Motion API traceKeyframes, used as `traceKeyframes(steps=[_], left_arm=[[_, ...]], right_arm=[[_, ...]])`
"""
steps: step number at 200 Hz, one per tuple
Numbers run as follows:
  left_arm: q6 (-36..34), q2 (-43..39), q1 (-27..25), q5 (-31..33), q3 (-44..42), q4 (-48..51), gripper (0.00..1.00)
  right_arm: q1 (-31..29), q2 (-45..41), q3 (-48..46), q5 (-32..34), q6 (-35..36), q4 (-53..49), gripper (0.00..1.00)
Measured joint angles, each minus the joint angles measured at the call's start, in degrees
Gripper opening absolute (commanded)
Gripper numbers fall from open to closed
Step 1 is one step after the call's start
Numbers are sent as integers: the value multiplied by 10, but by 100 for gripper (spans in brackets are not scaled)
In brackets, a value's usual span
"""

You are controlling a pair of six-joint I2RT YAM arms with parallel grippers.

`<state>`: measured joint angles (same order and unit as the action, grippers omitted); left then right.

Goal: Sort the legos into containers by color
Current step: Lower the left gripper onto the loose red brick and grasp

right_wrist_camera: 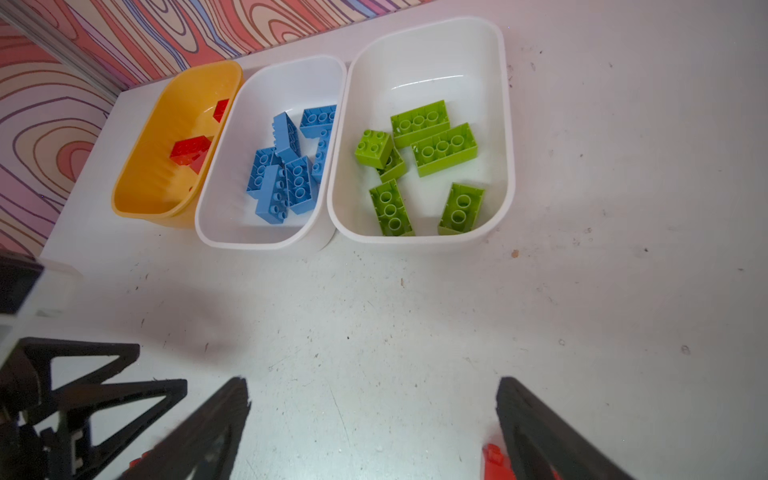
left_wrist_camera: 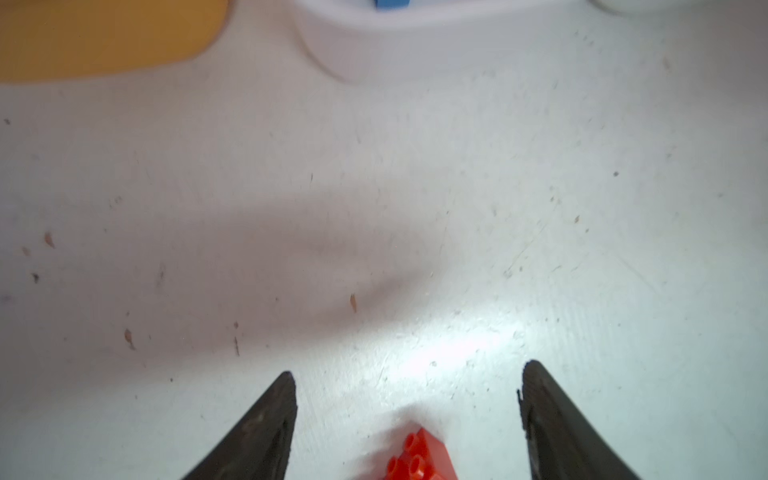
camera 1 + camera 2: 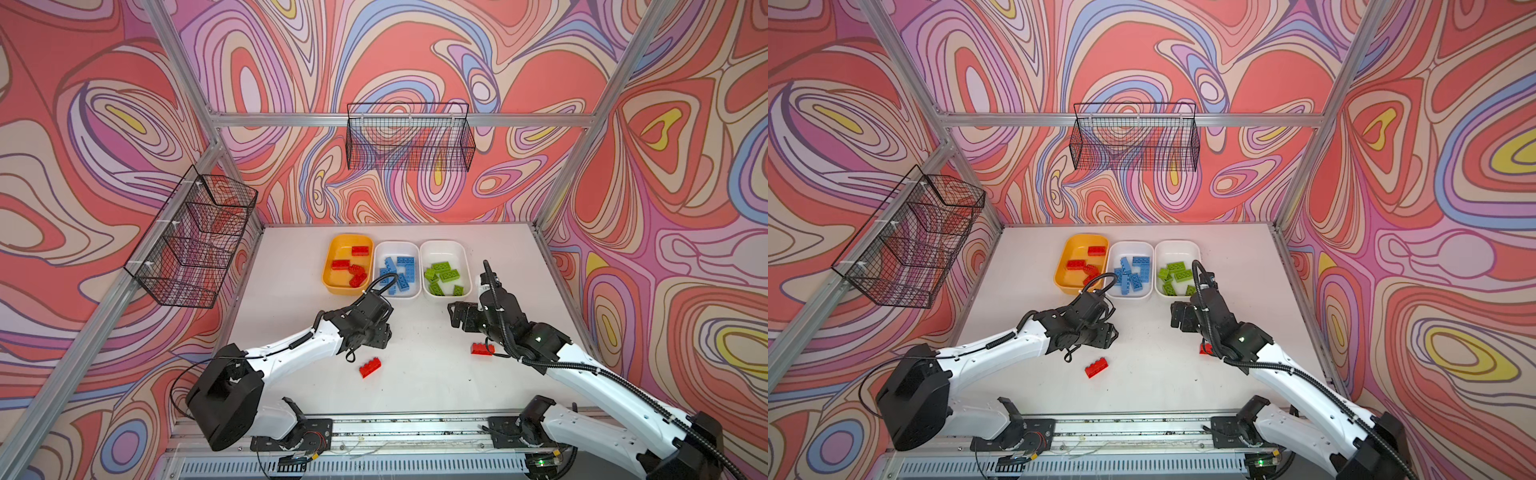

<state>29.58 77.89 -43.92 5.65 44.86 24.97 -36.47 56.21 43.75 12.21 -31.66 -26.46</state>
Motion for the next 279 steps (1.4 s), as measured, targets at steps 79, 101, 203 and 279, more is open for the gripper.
traceKeyframes(steps=[79,101,203,279], left_arm=[[26,-71,-42,-11,-81,-25,68],[35,-91,-55,-11,-103,-24,67],[87,-93,-68,-19,-173,-52,42],[96,-83,-68,14,-139,-37,8]], right_arm=[[0,3,10,-15,-10,-8,98],[-1,-7,10,-16,-11,-15,98],[-4,-33,10,-26,-26,-23,98],[-5,-69,7,-20,-32,-45,98]])
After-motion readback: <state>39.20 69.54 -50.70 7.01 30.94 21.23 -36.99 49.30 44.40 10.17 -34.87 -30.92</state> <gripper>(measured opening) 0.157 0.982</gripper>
